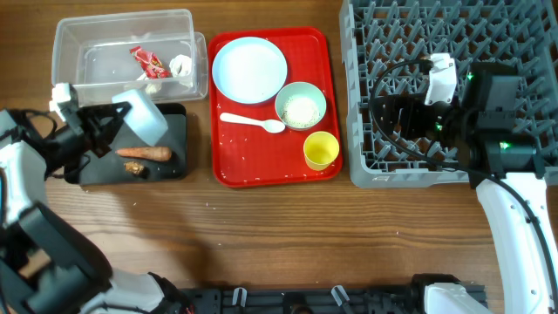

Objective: Sort waste into correct bins and load items into the dishwasher rack

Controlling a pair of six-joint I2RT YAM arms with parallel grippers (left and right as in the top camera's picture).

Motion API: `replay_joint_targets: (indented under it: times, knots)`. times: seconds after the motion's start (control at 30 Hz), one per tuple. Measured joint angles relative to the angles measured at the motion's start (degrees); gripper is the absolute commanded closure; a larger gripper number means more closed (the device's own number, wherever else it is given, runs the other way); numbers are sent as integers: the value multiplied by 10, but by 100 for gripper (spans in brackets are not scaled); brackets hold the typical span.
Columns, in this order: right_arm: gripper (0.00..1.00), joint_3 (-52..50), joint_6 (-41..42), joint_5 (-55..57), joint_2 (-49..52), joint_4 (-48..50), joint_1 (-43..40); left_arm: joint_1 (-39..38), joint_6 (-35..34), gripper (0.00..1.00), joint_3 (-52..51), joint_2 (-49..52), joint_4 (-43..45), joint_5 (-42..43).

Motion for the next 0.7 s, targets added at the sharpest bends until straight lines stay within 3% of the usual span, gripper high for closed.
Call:
replay_joint_targets:
  times: [0.37, 0.7]
  knots:
    - [1, 0, 0, 0, 0, -1, 0, -203, -87, 96, 0, -177, 64, -282]
    - [0, 0, 0, 0, 0, -3, 0, -480, -119, 96, 0, -179, 119, -609]
